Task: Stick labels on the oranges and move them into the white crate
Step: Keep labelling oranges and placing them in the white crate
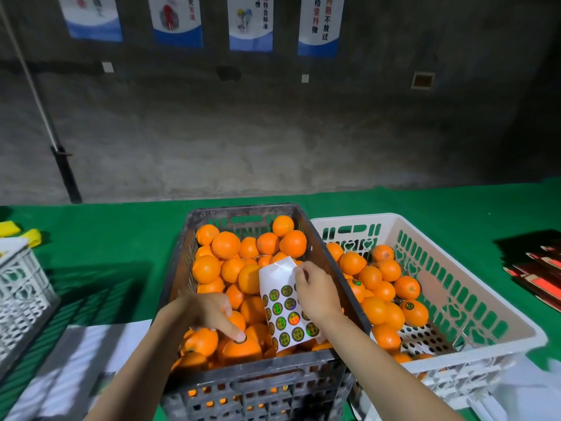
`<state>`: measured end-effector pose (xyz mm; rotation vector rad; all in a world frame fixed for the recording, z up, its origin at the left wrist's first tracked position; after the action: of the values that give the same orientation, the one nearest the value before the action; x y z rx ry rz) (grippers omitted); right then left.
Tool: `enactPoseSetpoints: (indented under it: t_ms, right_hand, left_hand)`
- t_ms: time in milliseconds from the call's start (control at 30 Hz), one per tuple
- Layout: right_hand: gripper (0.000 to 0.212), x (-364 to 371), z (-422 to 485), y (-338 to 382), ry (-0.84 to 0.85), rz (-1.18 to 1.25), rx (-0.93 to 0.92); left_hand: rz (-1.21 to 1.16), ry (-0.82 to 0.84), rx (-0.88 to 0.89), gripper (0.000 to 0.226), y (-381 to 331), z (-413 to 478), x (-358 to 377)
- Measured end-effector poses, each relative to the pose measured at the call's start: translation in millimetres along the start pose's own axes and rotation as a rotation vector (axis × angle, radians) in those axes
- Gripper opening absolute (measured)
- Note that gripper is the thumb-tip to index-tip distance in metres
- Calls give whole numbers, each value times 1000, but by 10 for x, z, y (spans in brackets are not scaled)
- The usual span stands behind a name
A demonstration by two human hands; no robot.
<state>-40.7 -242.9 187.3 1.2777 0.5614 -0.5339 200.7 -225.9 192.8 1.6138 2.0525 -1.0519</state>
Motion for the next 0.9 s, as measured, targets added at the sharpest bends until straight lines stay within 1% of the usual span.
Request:
enactPoseSetpoints:
  t_ms: [100, 133, 233, 300, 333, 400, 433, 533, 667, 733, 800, 833, 900]
  right_hand:
    - [25, -4, -7, 1, 32, 3, 6]
    - [25, -8, -8, -2, 42, 4, 5]
    - [25, -2, -22, 2, 83, 2, -1]
    - [26, -3, -28, 4, 96, -8, 3]
    - [26, -6, -25, 0, 94, -8, 5]
    - [26, -8, -19, -4, 89, -10, 7]
    - [26, -7, -20, -1, 89, -16, 7]
    - [25, -1, -18, 4, 81, -31, 9]
    - [24, -6, -21, 7, 49, -34, 14]
    - [23, -10, -26, 10, 17, -30, 14]
    - [24, -20, -26, 14, -17, -17, 13]
    - [25, -25, -27, 12, -29, -6, 16]
    - [26, -33, -29, 11, -46, 13, 21]
  left_hand:
    - [122, 37, 26, 69, -121, -14, 79]
    - [172, 34, 11, 71, -185, -13, 148]
    - [298, -19, -101, 67, -342, 37, 381]
    - [341, -38, -117, 73, -392, 43, 489]
    - [347, -36, -103, 82, -402, 28, 509]
    - [313, -9, -56, 98, -415, -27, 504]
    - [279, 17, -41, 97, -403, -40, 497]
    - [221, 109, -27, 84, -370, -41, 481]
    - [305, 121, -47, 86, -315, 4, 471]
    - [296, 99, -33, 82, -330, 30, 482]
    - [259, 38, -16, 75, -339, 40, 497]
    - [193, -16, 0, 76, -326, 43, 494]
    - [-64, -179, 53, 89, -299, 12, 458]
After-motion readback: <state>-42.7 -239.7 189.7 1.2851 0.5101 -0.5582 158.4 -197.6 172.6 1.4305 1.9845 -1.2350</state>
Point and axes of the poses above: each hand's wrist, its own z-axis towards the middle knuckle, its own x-axis out of the palm, y = z × x, the point moved 1 cm from there along z, towards the middle knuckle, and after that the axes turned 6 degrees about y, right-handed, at the moved point
